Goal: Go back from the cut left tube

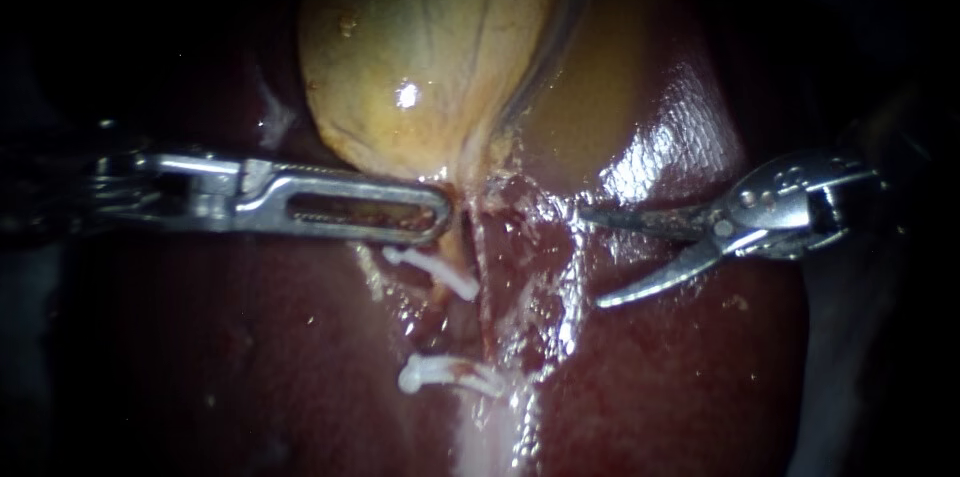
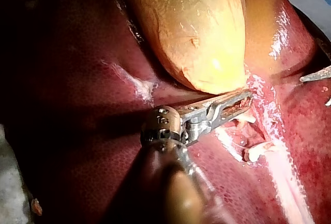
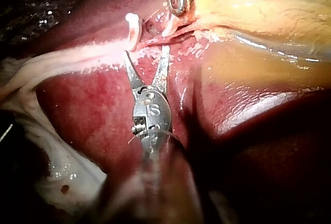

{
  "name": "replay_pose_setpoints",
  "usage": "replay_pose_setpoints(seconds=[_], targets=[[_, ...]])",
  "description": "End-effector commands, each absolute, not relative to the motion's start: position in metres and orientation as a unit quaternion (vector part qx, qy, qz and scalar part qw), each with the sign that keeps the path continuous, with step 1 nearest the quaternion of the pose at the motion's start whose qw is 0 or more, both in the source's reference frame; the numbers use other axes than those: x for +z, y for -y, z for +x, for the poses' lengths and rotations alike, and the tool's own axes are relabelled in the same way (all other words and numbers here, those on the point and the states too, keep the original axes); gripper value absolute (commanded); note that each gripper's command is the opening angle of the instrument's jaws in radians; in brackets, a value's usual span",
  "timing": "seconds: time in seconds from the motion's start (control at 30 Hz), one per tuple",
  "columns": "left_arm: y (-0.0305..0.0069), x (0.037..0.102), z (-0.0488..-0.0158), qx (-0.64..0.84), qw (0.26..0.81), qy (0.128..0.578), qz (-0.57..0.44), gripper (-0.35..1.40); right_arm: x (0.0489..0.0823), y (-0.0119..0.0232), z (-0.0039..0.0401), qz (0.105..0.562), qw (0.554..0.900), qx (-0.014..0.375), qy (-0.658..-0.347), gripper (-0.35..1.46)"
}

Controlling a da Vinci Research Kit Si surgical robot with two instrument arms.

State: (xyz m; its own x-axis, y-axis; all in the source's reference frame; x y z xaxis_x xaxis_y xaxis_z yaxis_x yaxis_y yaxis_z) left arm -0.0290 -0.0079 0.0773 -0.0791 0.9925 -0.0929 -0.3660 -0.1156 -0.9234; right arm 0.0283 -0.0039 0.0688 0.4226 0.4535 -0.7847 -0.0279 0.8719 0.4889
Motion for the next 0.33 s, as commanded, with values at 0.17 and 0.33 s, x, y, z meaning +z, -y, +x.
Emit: replay_pose_setpoints(seconds=[0.17, 0.33], targets=[[0.008, 0.0773, -0.029, 0.627, 0.543, 0.384, -0.406, -0.35, 0.0687, 0.0038, 0.0283, 0.204, 0.817, 0.146, -0.518, 1.43], [0.008, 0.0774, -0.029, 0.627, 0.542, 0.384, -0.406, -0.35, 0.0687, 0.0037, 0.0283, 0.204, 0.817, 0.147, -0.519, 1.43]])
